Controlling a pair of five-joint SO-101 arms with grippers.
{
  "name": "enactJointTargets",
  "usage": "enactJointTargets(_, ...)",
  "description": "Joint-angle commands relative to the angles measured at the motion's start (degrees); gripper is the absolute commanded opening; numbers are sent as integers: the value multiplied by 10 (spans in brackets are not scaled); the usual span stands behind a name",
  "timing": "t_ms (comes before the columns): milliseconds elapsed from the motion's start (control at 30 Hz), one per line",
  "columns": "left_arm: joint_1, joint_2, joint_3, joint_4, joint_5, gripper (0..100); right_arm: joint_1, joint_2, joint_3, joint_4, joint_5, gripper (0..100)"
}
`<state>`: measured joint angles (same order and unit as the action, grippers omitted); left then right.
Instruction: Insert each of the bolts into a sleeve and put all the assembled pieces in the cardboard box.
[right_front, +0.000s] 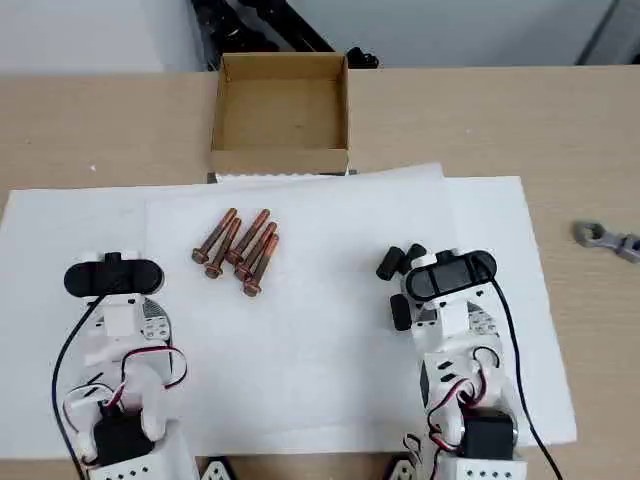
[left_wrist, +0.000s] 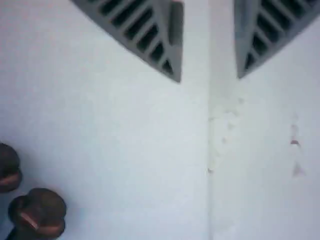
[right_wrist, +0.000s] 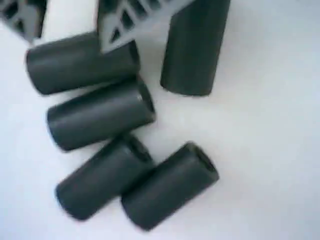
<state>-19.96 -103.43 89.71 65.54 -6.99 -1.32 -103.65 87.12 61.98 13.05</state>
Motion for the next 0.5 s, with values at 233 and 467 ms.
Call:
enactJointTargets(233,-4,55,-113,-12,-3,118,7,82,-34,-85,-20,79)
enactJointTargets(467,17,381,-314,5,-25,126,7,262,-150,-82,27,106)
